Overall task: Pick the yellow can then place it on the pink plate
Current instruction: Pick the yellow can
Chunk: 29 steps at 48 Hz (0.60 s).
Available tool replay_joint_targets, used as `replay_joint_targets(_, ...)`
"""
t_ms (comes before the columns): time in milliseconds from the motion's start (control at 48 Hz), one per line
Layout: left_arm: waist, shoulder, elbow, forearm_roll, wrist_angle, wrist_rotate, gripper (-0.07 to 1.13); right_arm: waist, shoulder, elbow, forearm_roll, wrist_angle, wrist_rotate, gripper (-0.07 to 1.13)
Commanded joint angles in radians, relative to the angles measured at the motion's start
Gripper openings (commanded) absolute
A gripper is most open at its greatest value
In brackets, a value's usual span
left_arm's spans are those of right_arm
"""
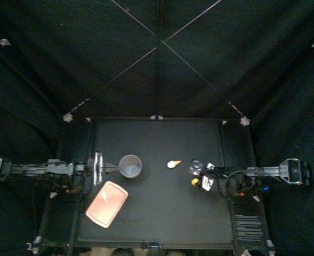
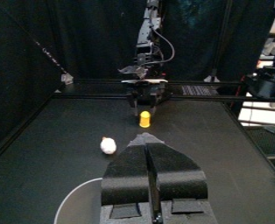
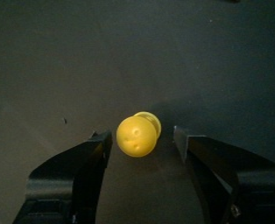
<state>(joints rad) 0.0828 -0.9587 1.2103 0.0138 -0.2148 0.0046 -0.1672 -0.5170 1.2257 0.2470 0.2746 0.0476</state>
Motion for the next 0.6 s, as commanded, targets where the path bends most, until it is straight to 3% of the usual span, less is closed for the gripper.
replay_joint_targets(21,0.005,0.005,-0.014,0.003,-0.006,0.0,0.01,0.011,0.012,-0.014,0.012,-0.018,-0.003,0.92)
replay_joint_targets(333,0.005,0.003,-0.009,0.003,-0.006,0.0,0.01,0.017,0.064,-0.011,0.012,-0.06,-0.003,0.9)
replay_joint_targets(604,0.005,0.002,-0.009,0.003,-0.006,0.0,0.01,0.018,0.129,-0.012,0.012,-0.083,-0.003,0.78)
